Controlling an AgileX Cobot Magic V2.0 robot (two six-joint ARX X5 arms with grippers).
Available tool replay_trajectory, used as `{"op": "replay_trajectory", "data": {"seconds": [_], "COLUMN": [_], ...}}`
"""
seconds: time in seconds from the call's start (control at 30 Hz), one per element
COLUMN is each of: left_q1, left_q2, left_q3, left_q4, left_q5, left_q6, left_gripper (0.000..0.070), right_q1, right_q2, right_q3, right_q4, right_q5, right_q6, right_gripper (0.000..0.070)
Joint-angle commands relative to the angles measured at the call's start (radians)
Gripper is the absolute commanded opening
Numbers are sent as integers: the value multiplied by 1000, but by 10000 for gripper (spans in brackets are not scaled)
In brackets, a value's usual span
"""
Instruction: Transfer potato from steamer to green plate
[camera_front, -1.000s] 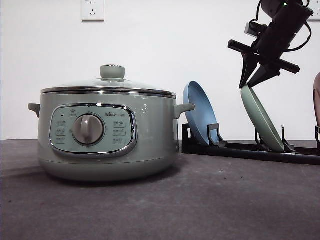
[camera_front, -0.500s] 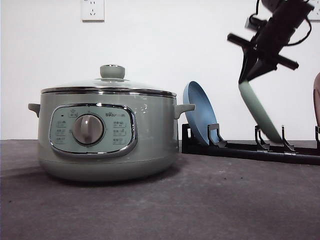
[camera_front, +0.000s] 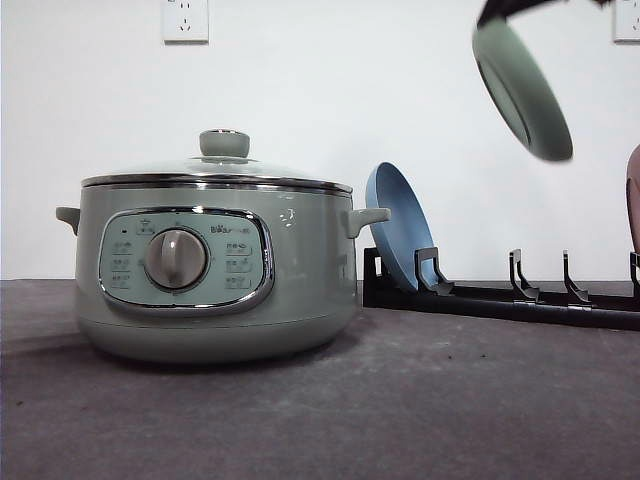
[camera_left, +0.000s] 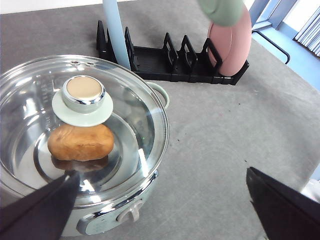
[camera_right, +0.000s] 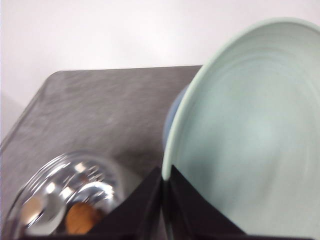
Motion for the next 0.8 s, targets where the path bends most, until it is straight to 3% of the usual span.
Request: {"op": "replay_trajectory", "data": {"seconds": [0.0,0.17,0.37,0.77], "left_q1": [-4,-4,-4,-4], "left_q2": [7,7,7,7], "left_q3": [19,19,19,19], "left_q4": [9,8,3,1], "left_q5": [2,2,2,2], "left_q6": [12,13,30,29], "left_gripper": [675,675,675,675], "right_q1": [24,112,233,496], "right_q2": [-28,-120,-207,-395], "right_q3": [24,23,12,-230], "right_q4": [-18,-139,-306,-390], "right_q5": [-1,78,194,411], "right_q6": [-85,-179,-228,-217], "right_gripper": [6,6,6,6]}}
